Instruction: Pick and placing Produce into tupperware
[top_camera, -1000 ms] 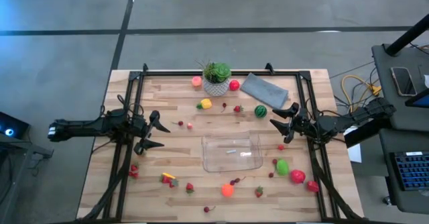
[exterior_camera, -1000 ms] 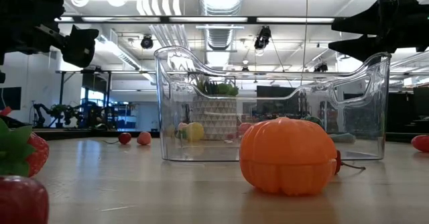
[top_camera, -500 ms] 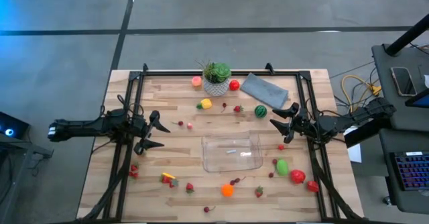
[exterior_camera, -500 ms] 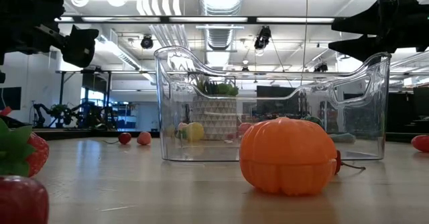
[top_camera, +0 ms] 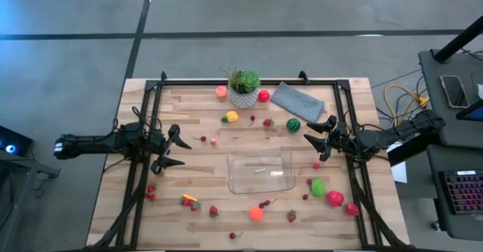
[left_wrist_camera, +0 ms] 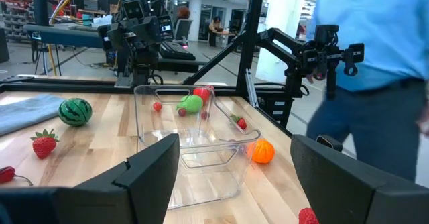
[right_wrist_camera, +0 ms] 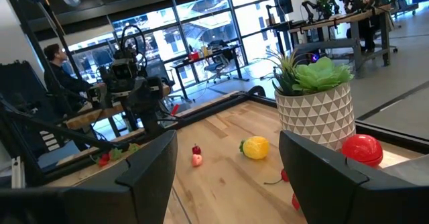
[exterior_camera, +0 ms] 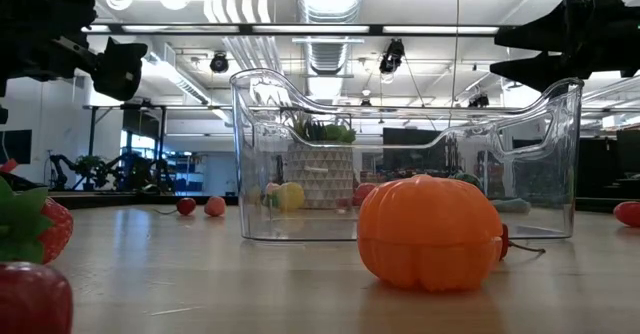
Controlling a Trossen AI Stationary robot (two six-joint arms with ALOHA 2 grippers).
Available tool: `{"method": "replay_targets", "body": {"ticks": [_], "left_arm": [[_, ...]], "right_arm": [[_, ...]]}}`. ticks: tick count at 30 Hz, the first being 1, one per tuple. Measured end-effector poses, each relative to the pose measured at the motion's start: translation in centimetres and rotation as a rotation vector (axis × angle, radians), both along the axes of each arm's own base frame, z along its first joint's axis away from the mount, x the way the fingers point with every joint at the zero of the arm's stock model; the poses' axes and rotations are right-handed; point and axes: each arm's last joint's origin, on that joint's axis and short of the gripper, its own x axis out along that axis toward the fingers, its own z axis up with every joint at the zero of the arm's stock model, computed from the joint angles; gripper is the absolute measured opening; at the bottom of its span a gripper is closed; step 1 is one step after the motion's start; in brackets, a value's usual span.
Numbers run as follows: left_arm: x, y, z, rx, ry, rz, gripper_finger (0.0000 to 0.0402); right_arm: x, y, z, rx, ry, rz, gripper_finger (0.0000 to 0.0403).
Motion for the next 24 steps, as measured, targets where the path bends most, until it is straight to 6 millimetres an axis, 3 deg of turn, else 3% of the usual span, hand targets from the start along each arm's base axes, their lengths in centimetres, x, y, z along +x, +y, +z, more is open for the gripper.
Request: {"method": "replay_targets", "body": {"ticks": [24], "left_arm": [[0.00, 0.00, 0.00, 0.000, 0.000, 0.000, 0.0272]], "right_arm": [[0.00, -0.05, 0.10, -0.009, -0.006, -0.006, 0.0254]]}}
